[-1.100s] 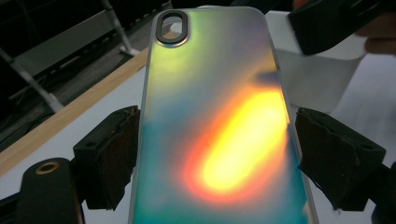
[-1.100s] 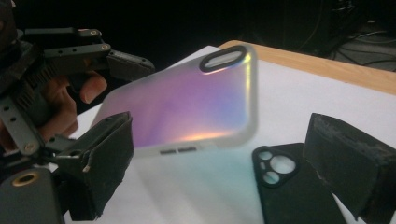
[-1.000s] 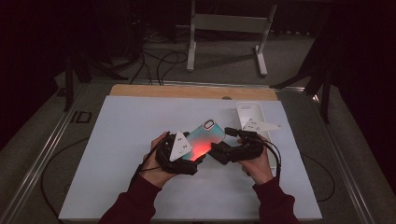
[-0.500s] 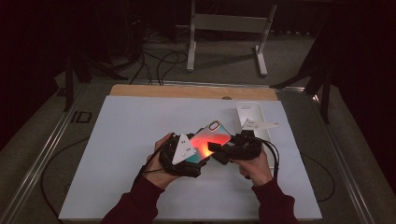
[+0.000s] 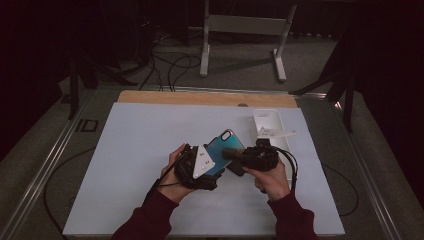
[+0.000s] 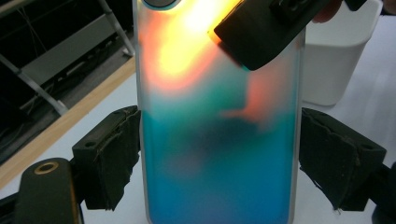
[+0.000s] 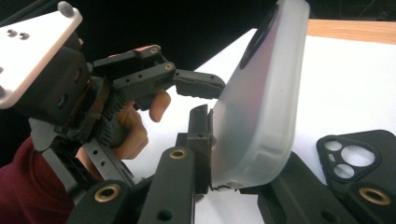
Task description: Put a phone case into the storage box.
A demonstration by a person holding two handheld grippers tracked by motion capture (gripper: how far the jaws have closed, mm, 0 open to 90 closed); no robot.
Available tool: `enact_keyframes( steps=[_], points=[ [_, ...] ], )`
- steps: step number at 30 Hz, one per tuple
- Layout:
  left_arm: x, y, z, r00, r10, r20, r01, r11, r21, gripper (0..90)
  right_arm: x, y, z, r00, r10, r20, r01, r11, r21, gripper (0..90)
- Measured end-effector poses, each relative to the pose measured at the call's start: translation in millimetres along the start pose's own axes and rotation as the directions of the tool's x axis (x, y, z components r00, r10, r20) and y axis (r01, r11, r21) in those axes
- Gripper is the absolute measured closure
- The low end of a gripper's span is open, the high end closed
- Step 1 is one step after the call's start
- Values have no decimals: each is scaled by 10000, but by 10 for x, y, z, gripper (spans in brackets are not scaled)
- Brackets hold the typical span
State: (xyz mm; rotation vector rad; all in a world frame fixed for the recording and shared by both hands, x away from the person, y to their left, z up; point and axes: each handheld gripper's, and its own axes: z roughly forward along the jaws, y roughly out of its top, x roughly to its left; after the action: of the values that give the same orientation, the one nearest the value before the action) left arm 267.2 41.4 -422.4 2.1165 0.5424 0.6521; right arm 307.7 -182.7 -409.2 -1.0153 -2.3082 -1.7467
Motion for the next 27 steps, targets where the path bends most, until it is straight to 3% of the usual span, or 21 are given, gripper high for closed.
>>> enact_keyframes(
  steps=[5, 10, 13, 21, 27],
  points=[
    [30, -38, 9, 9996, -251, 149, 251, 9997, 33, 146, 7, 4, -10, 9995, -114, 291, 116, 9999, -54, 817],
    [130, -55, -29, 9942, -892, 594, 901, 9958, -142, 124, 4, 12, -51, 9981, -236, 574, 242, 9997, -95, 820],
    [176, -61, -37, 9888, -1175, 918, 1178, 9930, 25, 106, 9, 17, -65, 9973, -371, 640, 378, 9992, -99, 820],
    [238, -73, -40, 9779, -1628, 1310, 1629, 9866, 100, 96, 24, 21, -94, 9946, -726, 736, 733, 9973, -58, 819],
    [275, -79, -44, 9732, -1801, 1428, 1808, 9835, 79, 100, 26, 23, -115, 9942, -800, 720, 810, 9966, -117, 819]
  ],
)
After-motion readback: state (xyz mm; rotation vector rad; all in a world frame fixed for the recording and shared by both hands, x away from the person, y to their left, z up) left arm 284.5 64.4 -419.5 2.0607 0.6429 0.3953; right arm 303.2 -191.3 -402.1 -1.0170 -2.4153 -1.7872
